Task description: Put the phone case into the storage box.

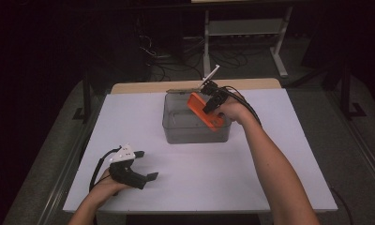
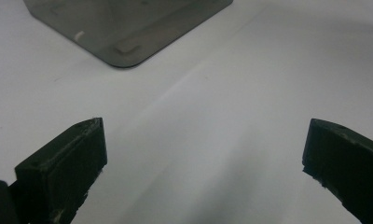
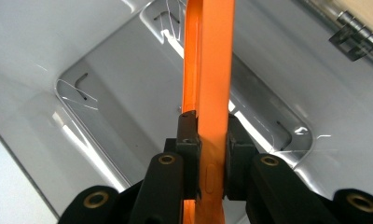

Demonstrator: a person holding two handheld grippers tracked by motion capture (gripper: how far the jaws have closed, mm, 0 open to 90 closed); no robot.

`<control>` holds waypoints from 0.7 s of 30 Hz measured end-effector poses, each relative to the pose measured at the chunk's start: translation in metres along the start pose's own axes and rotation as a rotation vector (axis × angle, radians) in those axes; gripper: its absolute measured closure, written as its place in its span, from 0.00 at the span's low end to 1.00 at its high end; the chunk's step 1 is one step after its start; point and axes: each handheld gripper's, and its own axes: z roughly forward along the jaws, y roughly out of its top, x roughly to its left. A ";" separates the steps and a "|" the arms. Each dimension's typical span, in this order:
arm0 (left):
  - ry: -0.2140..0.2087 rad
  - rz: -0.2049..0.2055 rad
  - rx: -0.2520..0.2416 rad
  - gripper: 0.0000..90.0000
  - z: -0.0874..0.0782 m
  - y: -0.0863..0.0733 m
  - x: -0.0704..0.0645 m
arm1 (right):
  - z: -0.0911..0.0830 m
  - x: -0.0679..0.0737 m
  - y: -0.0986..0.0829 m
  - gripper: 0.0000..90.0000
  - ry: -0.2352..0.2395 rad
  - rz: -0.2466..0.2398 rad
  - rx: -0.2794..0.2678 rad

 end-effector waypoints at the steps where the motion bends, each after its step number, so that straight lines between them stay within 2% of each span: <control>1: 0.000 0.000 0.000 0.00 0.000 0.000 0.000 | 0.001 0.000 0.001 0.87 0.000 0.007 0.006; 12: 0.000 -0.002 -0.006 0.00 -0.002 0.001 0.000 | 0.007 -0.003 0.005 0.87 -0.005 0.066 0.052; 21: 0.008 -0.006 -0.001 0.00 -0.002 0.000 0.001 | 0.009 -0.006 0.004 0.87 -0.001 0.164 0.086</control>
